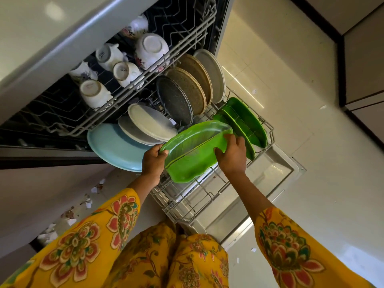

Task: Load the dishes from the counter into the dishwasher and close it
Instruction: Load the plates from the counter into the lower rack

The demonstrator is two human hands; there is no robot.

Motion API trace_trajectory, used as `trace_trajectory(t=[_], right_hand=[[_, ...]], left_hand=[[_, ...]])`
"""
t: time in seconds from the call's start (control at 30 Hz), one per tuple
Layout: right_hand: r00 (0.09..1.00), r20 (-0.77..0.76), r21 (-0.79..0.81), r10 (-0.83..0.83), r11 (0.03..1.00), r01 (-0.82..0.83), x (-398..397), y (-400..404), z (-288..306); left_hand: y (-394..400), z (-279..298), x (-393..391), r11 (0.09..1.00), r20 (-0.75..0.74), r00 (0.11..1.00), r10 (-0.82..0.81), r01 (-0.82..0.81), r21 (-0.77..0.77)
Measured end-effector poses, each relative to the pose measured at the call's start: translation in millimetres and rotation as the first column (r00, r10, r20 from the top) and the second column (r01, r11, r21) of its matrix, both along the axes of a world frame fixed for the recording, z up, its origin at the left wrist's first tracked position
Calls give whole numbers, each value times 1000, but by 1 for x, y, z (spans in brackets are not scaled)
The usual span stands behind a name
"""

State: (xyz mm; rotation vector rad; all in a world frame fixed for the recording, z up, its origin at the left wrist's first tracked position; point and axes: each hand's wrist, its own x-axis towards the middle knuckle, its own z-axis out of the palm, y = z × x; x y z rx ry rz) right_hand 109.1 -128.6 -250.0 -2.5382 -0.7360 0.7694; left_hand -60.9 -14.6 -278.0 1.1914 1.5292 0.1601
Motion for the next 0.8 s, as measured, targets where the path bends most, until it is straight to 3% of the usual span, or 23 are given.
trace_trajectory(t=[0.13,0.2,0.27,0.53,0.7,0.8], right_hand=[[906,199,-18,374,926,-378,4,16,0],[820,126,-183,558,825,-534,8,25,1],[769,23,-312,639,735,-602,14,31,3],[744,59,-365,665,708,-604,40,25,-5],[842,159,-323,515,833,-448,58,8,-15],[866,190,-354,462,855,-379,67,2,-23]], left_hand=[[19,7,14,917,-57,931,-360,364,163],[25,12,24,867,-76,888,-453,458,193],[29,12,32,823,-90,852,-516,523,221],[41,16,69,717,-89,755,-649,647,258],[40,15,87,846,-24,873,-487,479,233],[36,5,83,924,48,929,-367,357,140]])
